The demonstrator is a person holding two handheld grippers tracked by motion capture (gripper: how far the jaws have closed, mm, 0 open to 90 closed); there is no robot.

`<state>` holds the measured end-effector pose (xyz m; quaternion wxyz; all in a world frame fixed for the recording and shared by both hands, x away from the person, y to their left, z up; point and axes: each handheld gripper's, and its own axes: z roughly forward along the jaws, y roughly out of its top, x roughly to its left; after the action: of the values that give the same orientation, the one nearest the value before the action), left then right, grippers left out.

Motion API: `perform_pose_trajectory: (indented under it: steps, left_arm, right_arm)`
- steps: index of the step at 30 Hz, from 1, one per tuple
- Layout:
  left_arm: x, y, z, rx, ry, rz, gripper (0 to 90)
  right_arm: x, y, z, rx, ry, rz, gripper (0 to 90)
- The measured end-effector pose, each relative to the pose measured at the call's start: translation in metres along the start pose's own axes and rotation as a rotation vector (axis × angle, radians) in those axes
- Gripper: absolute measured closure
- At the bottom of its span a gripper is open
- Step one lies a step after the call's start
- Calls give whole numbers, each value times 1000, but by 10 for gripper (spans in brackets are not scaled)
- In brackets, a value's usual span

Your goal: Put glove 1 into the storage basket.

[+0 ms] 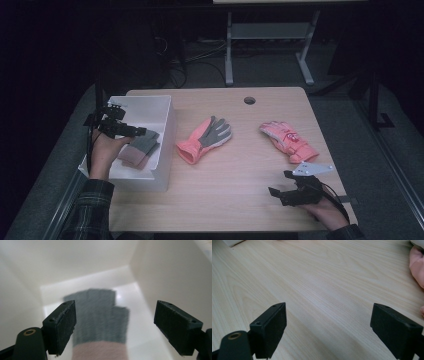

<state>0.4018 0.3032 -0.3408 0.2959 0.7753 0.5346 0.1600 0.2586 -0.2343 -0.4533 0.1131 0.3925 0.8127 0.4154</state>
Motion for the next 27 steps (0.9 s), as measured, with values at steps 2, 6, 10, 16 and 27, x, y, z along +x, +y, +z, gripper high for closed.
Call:
perform_pose_trajectory:
  steps: [2, 6, 10, 16, 27]
  left_arm:
    - [-7, 6, -3, -19, -26, 15, 178]
    - [-22, 16, -6, -38, -61, 55, 178]
    - [-39, 25, -8, -54, -95, 84, 178]
    - [-69, 37, -8, -91, -155, 138, 180]
    - [-130, 53, 7, -108, -273, 212, 262]
  right_arm:
    - [0, 0, 0, 0, 0, -2, 133]
    - [1, 0, 0, -4, -1, -10, 133]
    - [2, 1, 0, -3, 0, -9, 133]
    - [1, 0, 0, -2, -2, -15, 133]
    - [2, 1, 0, -4, 2, -20, 133]
